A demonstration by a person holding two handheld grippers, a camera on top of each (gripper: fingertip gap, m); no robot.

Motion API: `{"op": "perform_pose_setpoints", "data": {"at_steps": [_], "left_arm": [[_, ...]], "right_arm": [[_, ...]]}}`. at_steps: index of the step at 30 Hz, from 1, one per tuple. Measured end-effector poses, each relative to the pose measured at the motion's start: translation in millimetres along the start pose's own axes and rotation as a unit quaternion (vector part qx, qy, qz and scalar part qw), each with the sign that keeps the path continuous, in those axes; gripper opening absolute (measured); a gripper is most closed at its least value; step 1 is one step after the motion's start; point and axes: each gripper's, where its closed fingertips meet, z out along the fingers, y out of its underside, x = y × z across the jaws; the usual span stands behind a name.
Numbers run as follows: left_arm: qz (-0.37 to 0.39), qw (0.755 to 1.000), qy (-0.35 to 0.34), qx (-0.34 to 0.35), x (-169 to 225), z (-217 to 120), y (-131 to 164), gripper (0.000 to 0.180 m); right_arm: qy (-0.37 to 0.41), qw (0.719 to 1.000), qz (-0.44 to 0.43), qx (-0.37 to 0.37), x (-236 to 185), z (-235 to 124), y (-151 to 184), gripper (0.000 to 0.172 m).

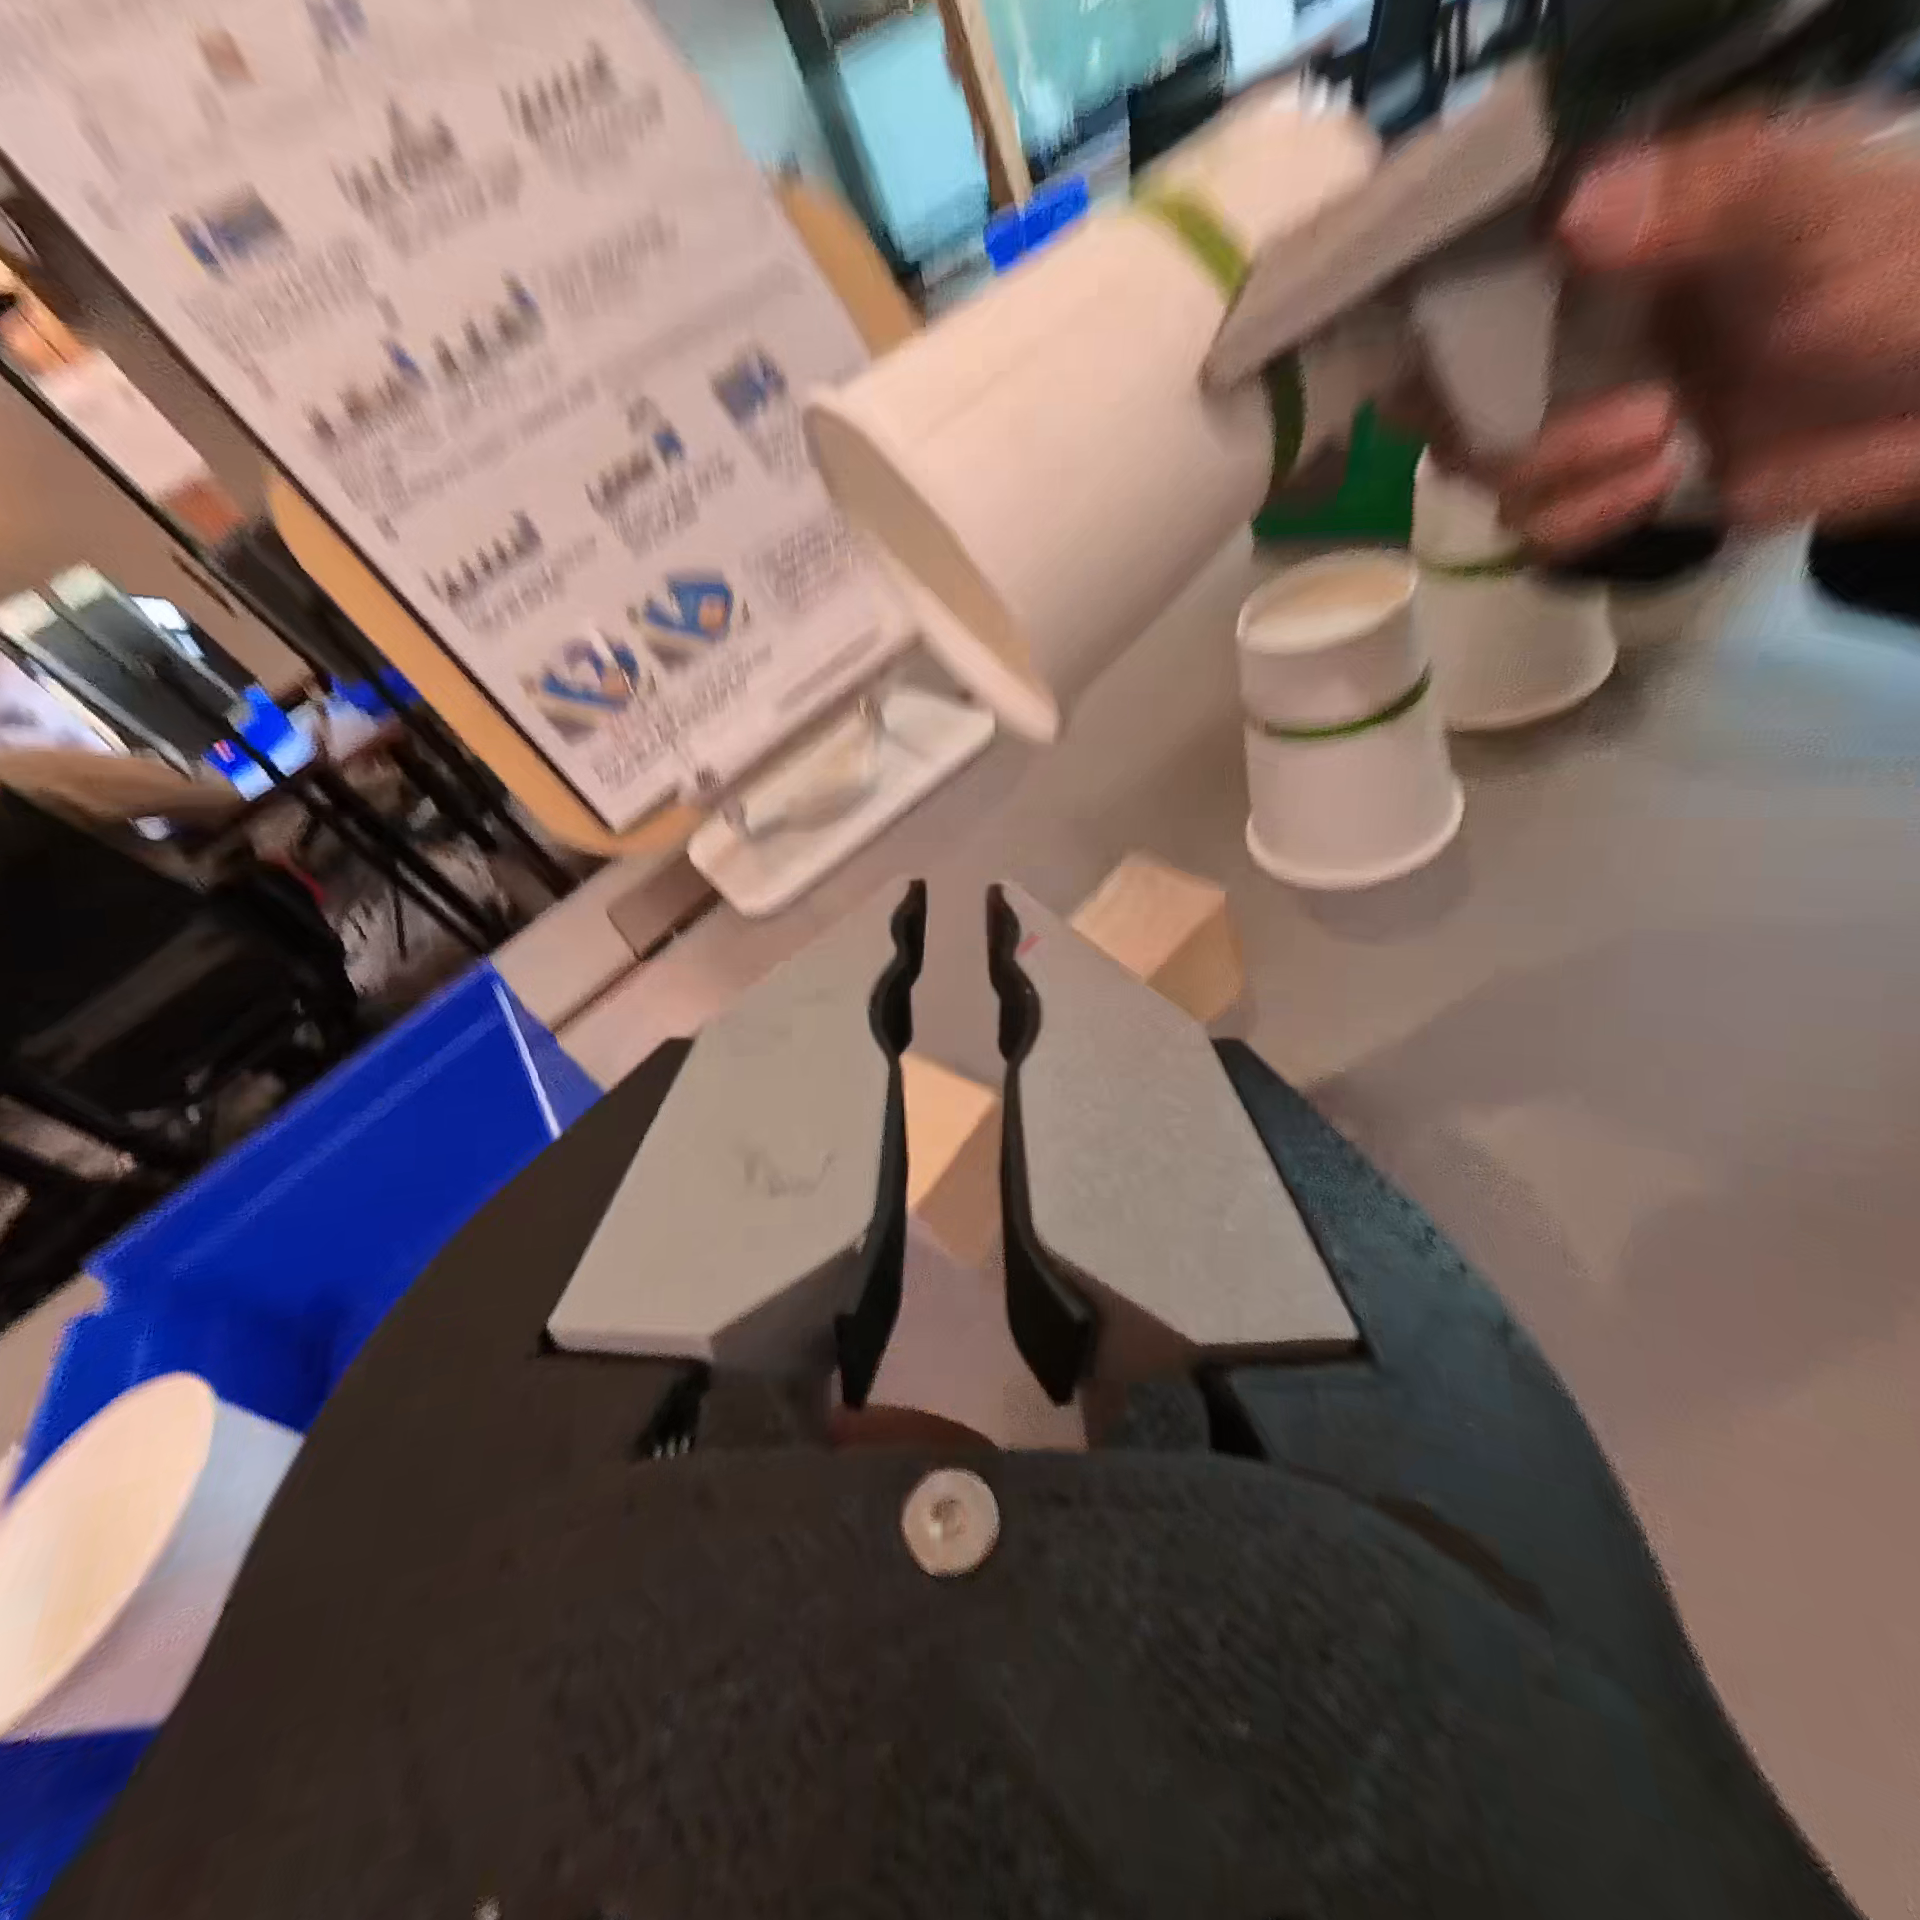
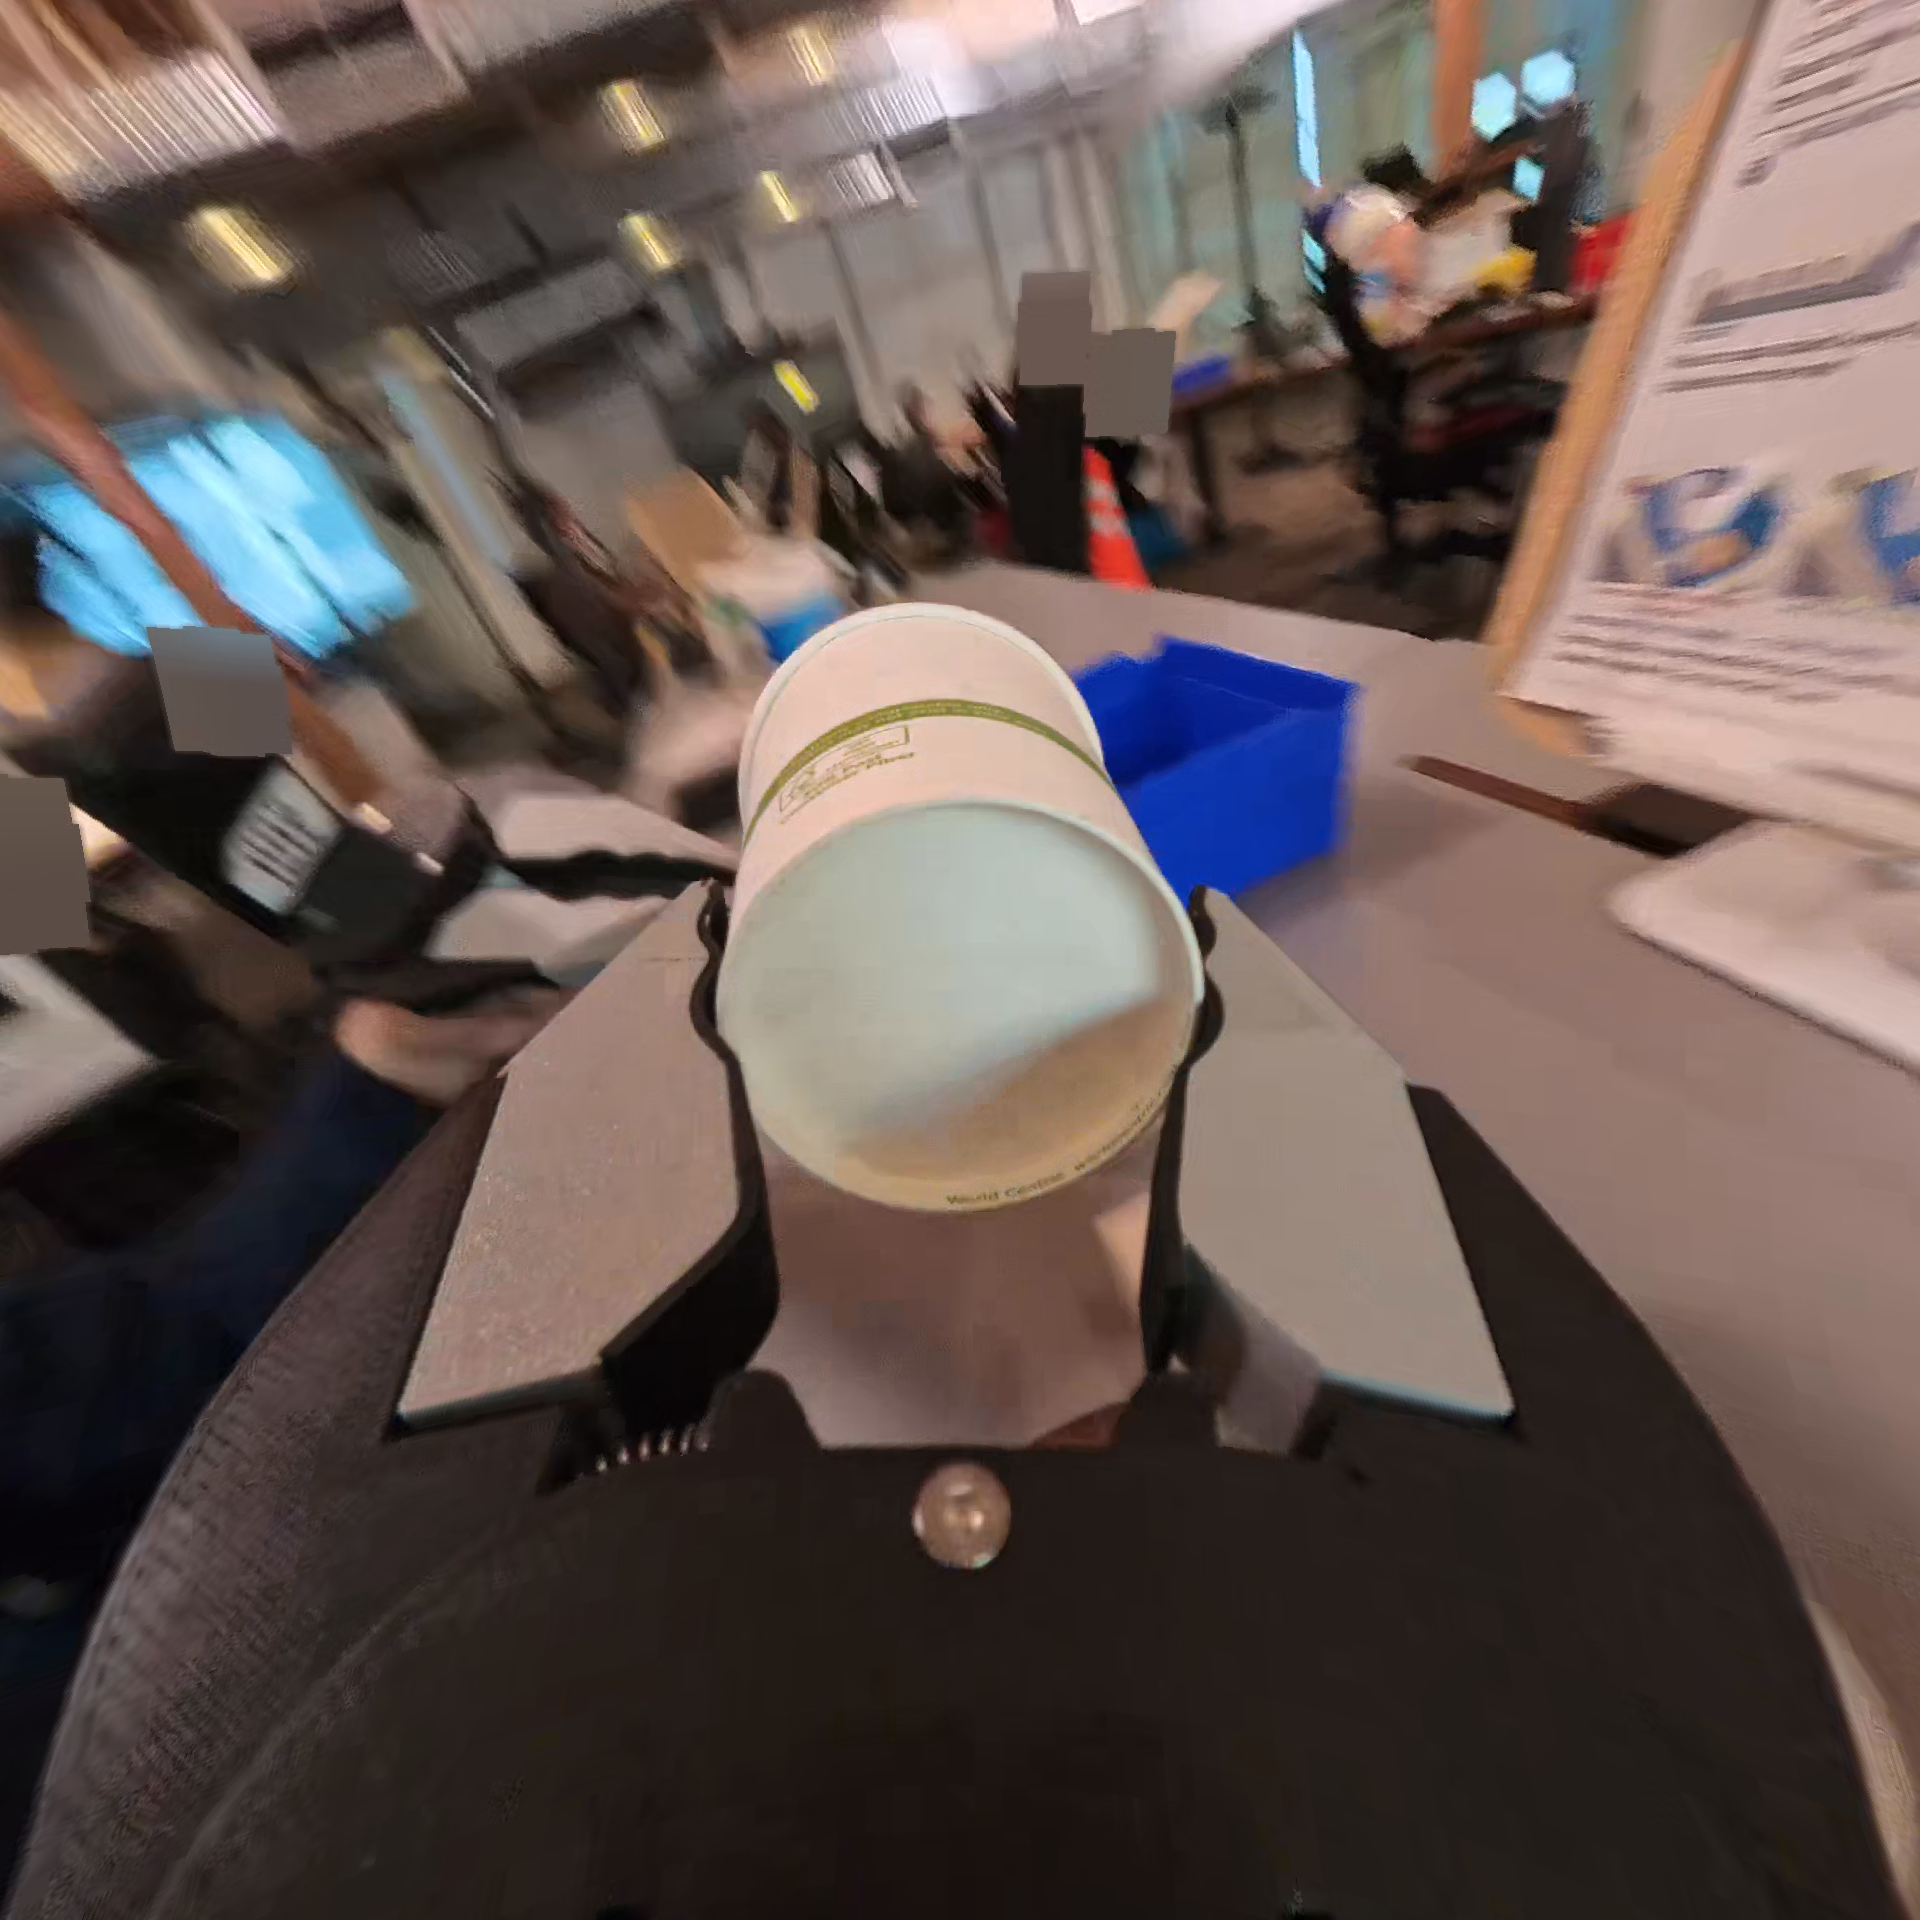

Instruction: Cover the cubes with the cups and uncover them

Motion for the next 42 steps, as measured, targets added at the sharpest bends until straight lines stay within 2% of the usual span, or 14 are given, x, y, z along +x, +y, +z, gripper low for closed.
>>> {"op": "perform_pose_setpoints", "data": {"at_steps": [1,4,7,14,17,19,22,26,28,33,36,39,40,42], "left_arm": [[-0.006,0.999,0.007,-0.03,-1.5,6.2,17.9,0.011],[-0.01,0.995,0.013,-0.102,-8.6,18.6,60.6,0.027],[-0.031,0.99,0.028,-0.137,-14.1,18.6,82.1,0.036],[-0.056,0.987,0.013,-0.151,-40.2,-8.6,91.3,0.038],[-0.046,0.983,-0.013,-0.179,-59.8,-22.6,101.5,0.038],[-0.047,0.98,-0.032,-0.191,-78.1,-32.6,105.4,0.039],[-0.05,0.976,-0.069,-0.2,-114.7,-50.8,105.9,0.039],[-0.032,0.962,-0.128,-0.241,-170.4,-68.2,114.4,0.039],[-0.033,0.955,-0.133,-0.263,-189.4,-65.2,122.8,0.039],[-0.035,0.926,-0.119,-0.358,-213.2,-44.8,173.0,0.039],[-0.031,0.907,-0.13,-0.4,-226.6,-38.2,202.4,0.028],[-0.064,0.915,-0.11,-0.384,-222.2,-28.4,206.6,0.006],[-0.073,0.921,-0.108,-0.368,-220.7,-26.0,200.8,0.0],[-0.06,0.932,-0.135,-0.332,-226.3,-26.7,180.3,0.0]], "right_arm": [[0.041,0.997,-0.041,-0.049,12.3,-1.4,3.1,0.085],[0.101,0.962,-0.116,-0.225,33.3,-4.9,28.5,0.085],[0.129,0.911,-0.159,-0.359,44.0,-6.7,52.7,0.085],[0.154,0.809,-0.165,-0.543,73.4,8.8,113.3,0.086],[0.157,0.779,-0.165,-0.585,80.7,15.0,138.8,0.086],[0.169,0.77,-0.176,-0.589,86.3,18.0,146.3,0.089],[0.181,0.782,-0.191,-0.564,87.6,20.4,142.2,0.09],[0.174,0.828,-0.182,-0.501,76.1,20.9,127.2,0.09],[0.17,0.85,-0.175,-0.467,70.9,20.5,119.9,0.089],[0.158,0.881,-0.174,-0.41,59.5,11.7,113.5,0.088],[0.155,0.889,-0.183,-0.389,52.3,3.7,109.8,0.087],[0.15,0.899,-0.193,-0.363,42.2,-3.0,102.7,0.086],[0.147,0.904,-0.195,-0.351,37.8,-4.5,99.6,0.085],[0.137,0.918,-0.196,-0.317,27.1,-5.4,91.2,0.085]]}}
